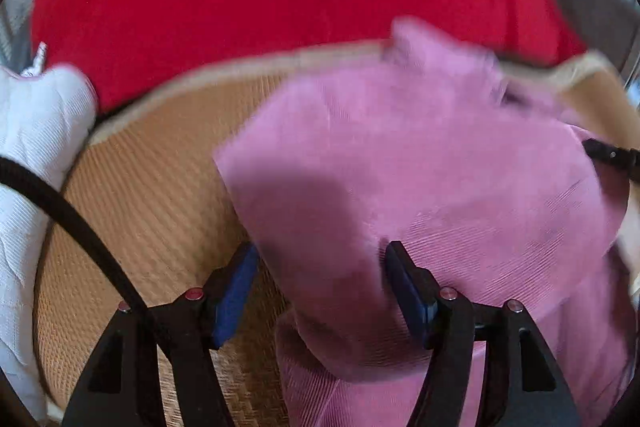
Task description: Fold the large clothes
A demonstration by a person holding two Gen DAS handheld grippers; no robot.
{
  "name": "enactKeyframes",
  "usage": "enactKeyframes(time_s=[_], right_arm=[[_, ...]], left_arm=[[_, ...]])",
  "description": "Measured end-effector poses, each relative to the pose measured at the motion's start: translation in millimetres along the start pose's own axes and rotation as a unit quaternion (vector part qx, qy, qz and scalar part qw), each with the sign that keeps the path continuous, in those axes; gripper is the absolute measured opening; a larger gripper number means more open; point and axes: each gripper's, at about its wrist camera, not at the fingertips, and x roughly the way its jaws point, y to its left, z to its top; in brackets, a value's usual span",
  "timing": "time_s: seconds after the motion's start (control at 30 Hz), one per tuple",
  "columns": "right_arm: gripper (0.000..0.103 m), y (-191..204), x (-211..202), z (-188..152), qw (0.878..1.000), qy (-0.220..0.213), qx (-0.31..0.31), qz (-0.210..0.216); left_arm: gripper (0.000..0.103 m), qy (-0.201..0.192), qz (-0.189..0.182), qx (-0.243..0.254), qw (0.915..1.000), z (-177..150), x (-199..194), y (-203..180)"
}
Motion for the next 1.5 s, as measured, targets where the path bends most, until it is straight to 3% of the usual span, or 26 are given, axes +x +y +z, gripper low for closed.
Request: enactKeyframes(time_s=[0.03,0.1,0.2,0.3,0.33,0.37,0.4,0.43,0.47,0.53,0.57,0.6,0.63,0.87,1.07,1.17,1.27,1.33,1.5], right_arm=[[0.013,-8,17,-6,0.999,0.038,0.006,-0.016],[0.015,-22,26,-12,0.998,0.059,0.032,-0.004],[0.02,-29,5,-11,0.998,0.043,0.048,0.011],[0.021,-32,-22,-8,0.998,0.006,0.059,0.03],[0.031,-31,-30,-9,0.998,-0.008,0.055,0.039],[0.055,-29,-36,-11,0.997,-0.018,0.052,0.046],[0.071,-22,-43,-18,0.997,-0.026,0.05,0.051],[0.081,-22,-43,-18,0.997,-0.026,0.05,0.051],[0.08,-10,-49,-27,0.997,-0.037,0.025,0.061],[0.076,3,-29,-35,0.999,0.003,-0.015,0.029],[0.064,6,-16,-39,0.999,0.033,-0.026,0.016],[0.059,6,-5,-43,0.998,0.06,-0.034,0.001],[0.056,5,-4,-47,0.997,0.061,-0.042,-0.008],[0.056,-17,-81,-46,0.997,0.028,-0.014,0.075],[0.059,-66,-129,-90,0.989,0.067,0.008,0.131],[0.06,-100,-139,-124,0.985,0.086,0.056,0.14],[0.061,-121,-130,-152,0.975,0.105,0.102,0.167],[0.061,-126,-124,-164,0.97,0.109,0.123,0.18],[0.061,-116,-94,-167,0.953,0.119,0.159,0.23]], left_arm=[[0.068,0.0,-0.006,-0.008,1.0,-2,4,0],[0.068,-0.009,-0.015,-0.02,0.9997,-3,0,4],[0.068,-0.023,-0.016,-0.022,0.9993,-3,-13,8],[0.068,-0.063,-0.019,-0.014,0.9978,-8,-38,12],[0.069,-0.072,-0.023,-0.008,0.9971,-11,-44,11],[0.069,-0.074,-0.025,-0.004,0.997,-14,-44,7],[0.069,-0.067,-0.025,0.001,0.9974,-16,-40,4],[0.069,-0.054,-0.026,0.003,0.9982,-20,-34,0],[0.069,-0.04,-0.026,0.005,0.9989,-22,-27,-2],[0.069,-0.007,-0.028,0.001,0.9996,-28,-12,-2],[0.07,-0.01,-0.031,-0.005,0.9995,-29,-13,-1],[0.07,-0.011,-0.033,-0.008,0.9994,-29,-16,0],[0.069,-0.01,-0.04,-0.009,0.9991,-30,-22,3],[0.072,-0.044,-0.09,0.004,0.9949,-73,-82,27],[0.079,-0.029,-0.169,-0.028,0.9848,-155,-106,54],[0.08,-0.005,-0.206,-0.067,0.9763,-198,-101,65],[0.08,0.01,-0.247,-0.114,0.9621,-231,-89,73],[0.08,0.012,-0.275,-0.142,0.9508,-245,-83,78],[0.079,0.011,-0.304,-0.185,0.9345,-263,-71,87]])
